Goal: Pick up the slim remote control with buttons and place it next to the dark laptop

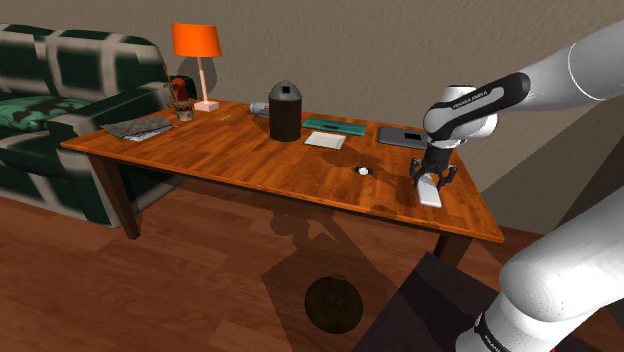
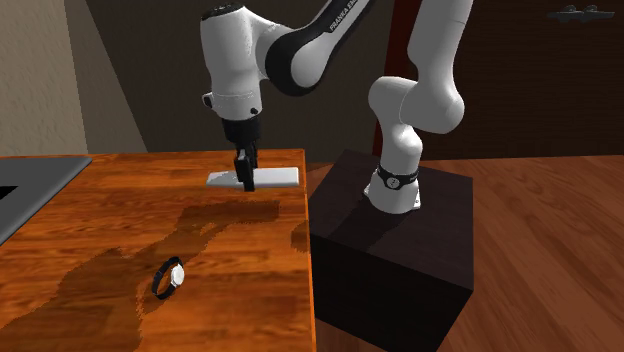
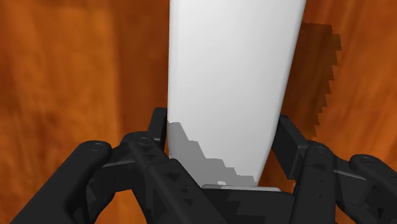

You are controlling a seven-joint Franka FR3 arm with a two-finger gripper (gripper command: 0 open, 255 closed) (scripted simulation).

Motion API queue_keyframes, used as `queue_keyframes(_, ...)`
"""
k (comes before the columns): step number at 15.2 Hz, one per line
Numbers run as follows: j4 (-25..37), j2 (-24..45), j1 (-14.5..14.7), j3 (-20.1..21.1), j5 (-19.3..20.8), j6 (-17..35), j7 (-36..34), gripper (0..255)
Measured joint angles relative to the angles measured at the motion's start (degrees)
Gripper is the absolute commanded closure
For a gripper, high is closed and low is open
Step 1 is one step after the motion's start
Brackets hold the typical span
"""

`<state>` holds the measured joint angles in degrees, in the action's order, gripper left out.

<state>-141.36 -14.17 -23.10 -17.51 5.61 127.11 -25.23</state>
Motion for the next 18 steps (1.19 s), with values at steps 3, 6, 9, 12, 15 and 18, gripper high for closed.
queue_keyframes(3, 1.1, -1.5, -0.1, 0.2, 0.3, -2.6, -0.2, 255)
queue_keyframes(6, 2.4, -2.7, -0.1, 0.5, 0.4, -5.1, -0.4, 255)
queue_keyframes(9, 4.1, -2.6, -0.2, 0.3, 0.3, -6.7, 0.0, 255)
queue_keyframes(12, 9.5, 2.7, -0.5, -1.7, -1.0, -6.8, 3.4, 255)
queue_keyframes(15, 15.6, 8.3, -1.0, -3.4, -2.9, -7.5, 6.7, 255)
queue_keyframes(18, 23.2, 15.0, -2.1, -5.2, -5.6, -8.7, 11.1, 255)
